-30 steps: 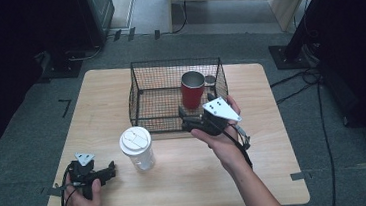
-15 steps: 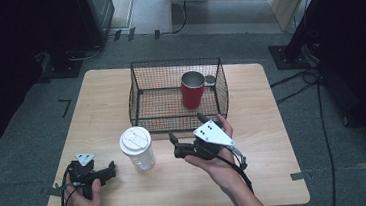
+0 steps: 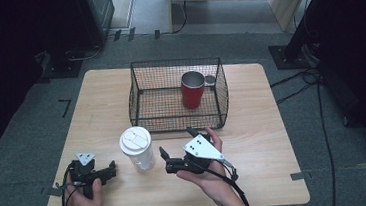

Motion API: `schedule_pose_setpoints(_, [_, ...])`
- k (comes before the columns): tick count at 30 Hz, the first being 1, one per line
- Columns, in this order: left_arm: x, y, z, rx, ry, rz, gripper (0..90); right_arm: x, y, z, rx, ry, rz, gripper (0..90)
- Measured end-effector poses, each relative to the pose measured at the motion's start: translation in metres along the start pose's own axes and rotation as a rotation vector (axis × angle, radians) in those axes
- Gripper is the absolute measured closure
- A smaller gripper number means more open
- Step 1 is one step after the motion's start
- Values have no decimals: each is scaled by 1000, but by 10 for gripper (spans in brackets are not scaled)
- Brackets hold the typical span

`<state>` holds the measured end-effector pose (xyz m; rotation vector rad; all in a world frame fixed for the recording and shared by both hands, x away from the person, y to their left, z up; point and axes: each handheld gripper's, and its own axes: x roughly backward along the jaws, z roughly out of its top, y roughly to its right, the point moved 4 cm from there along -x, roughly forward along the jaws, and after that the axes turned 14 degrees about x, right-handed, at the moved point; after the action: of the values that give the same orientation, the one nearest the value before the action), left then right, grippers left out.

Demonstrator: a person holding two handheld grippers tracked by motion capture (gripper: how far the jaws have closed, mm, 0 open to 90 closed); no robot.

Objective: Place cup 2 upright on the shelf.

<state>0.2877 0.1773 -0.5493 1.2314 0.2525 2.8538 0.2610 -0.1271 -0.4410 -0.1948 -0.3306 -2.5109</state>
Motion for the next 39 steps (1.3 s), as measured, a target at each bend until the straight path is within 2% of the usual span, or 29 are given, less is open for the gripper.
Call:
schedule_pose_setpoints(14, [0, 0, 0, 0, 1, 0, 1, -10, -24, -12, -3, -11, 51, 0])
schedule_pose_setpoints(25, [0, 0, 0, 0, 0, 0, 1, -16, -43, -13, -5, 0, 118, 0])
schedule_pose_setpoints(39, [0, 1, 0, 0, -1, -1, 1, -35, -57, -17, -26, -17, 152, 0])
